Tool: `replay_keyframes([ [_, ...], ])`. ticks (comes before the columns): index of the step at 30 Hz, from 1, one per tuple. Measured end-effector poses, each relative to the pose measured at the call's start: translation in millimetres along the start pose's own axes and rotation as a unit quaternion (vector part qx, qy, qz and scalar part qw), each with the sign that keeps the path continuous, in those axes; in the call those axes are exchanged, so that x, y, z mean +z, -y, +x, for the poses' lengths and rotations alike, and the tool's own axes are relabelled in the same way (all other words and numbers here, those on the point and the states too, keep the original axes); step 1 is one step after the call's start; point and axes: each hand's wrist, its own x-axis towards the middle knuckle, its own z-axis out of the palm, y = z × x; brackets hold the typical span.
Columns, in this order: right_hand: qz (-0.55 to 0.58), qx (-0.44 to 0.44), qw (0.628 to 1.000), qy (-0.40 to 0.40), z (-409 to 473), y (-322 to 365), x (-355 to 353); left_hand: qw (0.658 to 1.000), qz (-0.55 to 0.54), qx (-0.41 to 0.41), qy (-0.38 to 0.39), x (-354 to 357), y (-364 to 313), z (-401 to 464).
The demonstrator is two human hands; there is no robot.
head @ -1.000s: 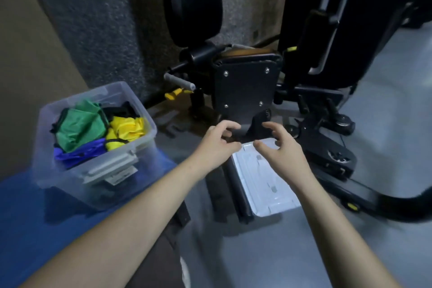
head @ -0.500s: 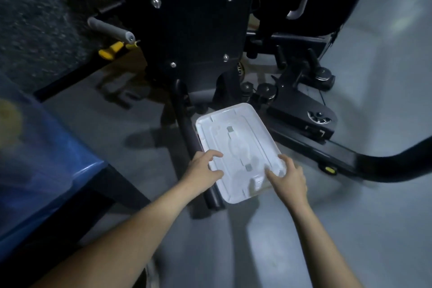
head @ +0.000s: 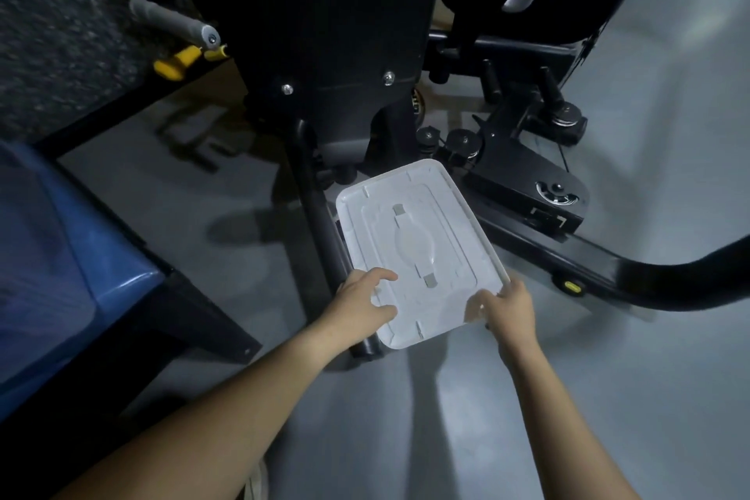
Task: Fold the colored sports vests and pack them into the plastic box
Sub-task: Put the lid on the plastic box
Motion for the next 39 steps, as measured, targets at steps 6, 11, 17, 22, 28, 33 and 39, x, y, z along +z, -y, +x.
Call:
replay_keyframes([
  [6, 0.163, -0.025, 0.984, 0.07, -53.0, 36.0, -16.9, 0.999, -0.033, 0.009, 0.0, -7.2, -18.3, -23.2],
  [11, 0.159, -0.105, 0.978, 0.084, -85.6, 45.6, -35.1, 0.998, -0.051, 0.014, -0.033, -23.4, -35.6, -46.8],
  [17, 0.139, -0.199, 0.967, 0.072, -123.6, 49.9, -66.8, 0.99, -0.102, -0.008, -0.1, -50.0, -60.0, -75.1],
  [22, 0.113, -0.244, 0.959, 0.09, -153.8, 48.0, -90.8, 0.981, -0.145, -0.001, -0.125, -73.6, -82.1, -102.6],
  [28, 0.069, -0.318, 0.941, 0.092, -188.2, 51.5, -104.2, 0.949, -0.261, -0.004, -0.176, -100.2, -93.7, -136.9],
  [33, 0.032, -0.37, 0.926, 0.063, -202.6, 55.8, -107.1, 0.914, -0.36, 0.023, -0.184, -115.9, -92.9, -173.6],
  [39, 0.06, -0.395, 0.914, 0.07, -217.4, 63.6, -111.8, 0.86, -0.481, 0.038, -0.165, -139.9, -91.0, -212.9],
])
